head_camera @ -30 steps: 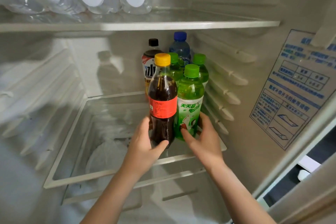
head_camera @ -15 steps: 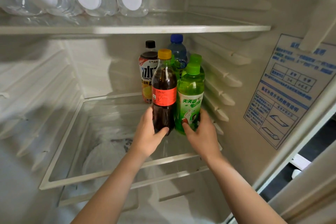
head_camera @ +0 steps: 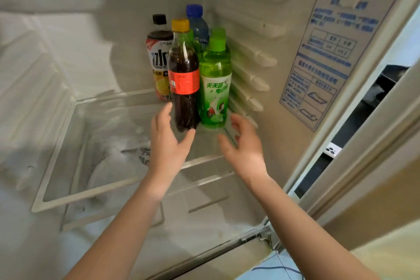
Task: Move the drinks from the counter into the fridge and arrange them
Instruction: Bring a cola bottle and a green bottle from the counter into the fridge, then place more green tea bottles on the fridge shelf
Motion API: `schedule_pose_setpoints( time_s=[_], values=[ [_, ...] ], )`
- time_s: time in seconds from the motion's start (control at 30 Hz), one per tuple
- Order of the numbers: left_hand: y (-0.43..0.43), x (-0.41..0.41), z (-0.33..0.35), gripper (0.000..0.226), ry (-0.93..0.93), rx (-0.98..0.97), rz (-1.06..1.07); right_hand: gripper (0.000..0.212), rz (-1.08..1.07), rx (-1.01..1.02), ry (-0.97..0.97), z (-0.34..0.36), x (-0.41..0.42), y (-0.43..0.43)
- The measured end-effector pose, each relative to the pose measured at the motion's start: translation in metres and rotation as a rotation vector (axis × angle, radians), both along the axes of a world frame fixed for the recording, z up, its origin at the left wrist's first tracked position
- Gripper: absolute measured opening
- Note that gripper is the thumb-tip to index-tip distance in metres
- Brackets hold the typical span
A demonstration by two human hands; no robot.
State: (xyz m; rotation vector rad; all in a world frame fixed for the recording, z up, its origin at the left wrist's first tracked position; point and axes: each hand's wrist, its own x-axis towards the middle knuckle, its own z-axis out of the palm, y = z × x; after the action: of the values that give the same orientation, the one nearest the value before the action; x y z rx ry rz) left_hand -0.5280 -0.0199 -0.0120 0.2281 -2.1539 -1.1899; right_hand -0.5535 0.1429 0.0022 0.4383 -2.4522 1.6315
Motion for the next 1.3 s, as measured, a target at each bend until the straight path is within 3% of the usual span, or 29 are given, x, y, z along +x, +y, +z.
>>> schedule_pose_setpoints(
  time_s=[0.1,0.27,0.4,0.53,0.63,0.7,0.8,0.9,1.1,1.3],
  values=[
    [0.025,0.039,-0.005,0.051,0.166,0.005,-0.133,0.035,-0.049,0.047,0.106,-0.01,0.035,0.026],
    [0.069,0.091,-0.052,0.034,0.045,0.071,-0.47,0.025,-0.143,0.101,0.126,-0.05,0.1,0.072],
    [0.097,0.118,-0.12,0.021,-0.32,0.092,-0.616,0.022,-0.154,0.299,0.015,-0.103,0.155,0.114],
    [0.123,0.15,-0.201,0.019,-0.859,0.038,-0.767,0.025,-0.188,0.474,-0.352,-0.163,0.223,0.162],
    [0.141,0.184,-0.25,0.035,-1.3,-0.215,-0.856,0.028,-0.245,0.558,-0.669,-0.206,0.288,0.194],
    [0.158,0.214,-0.27,0.044,-1.433,-0.422,-0.979,0.028,-0.288,0.566,-0.911,-0.231,0.34,0.216],
    [0.188,0.262,-0.284,0.043,-1.496,-0.641,-1.138,0.032,-0.333,0.565,-1.204,-0.262,0.432,0.245],
    [0.223,0.307,-0.29,0.039,-1.513,-0.701,-1.168,0.034,-0.406,0.499,-1.373,-0.279,0.527,0.269],
    [0.299,0.42,-0.306,0.039,-1.453,-0.69,-1.125,0.032,-0.646,0.297,-1.509,-0.295,0.706,0.309],
    [0.363,0.542,-0.306,0.033,-1.312,-0.954,-1.33,0.026,-0.896,0.062,-1.618,-0.299,0.869,0.326]
  ],
)
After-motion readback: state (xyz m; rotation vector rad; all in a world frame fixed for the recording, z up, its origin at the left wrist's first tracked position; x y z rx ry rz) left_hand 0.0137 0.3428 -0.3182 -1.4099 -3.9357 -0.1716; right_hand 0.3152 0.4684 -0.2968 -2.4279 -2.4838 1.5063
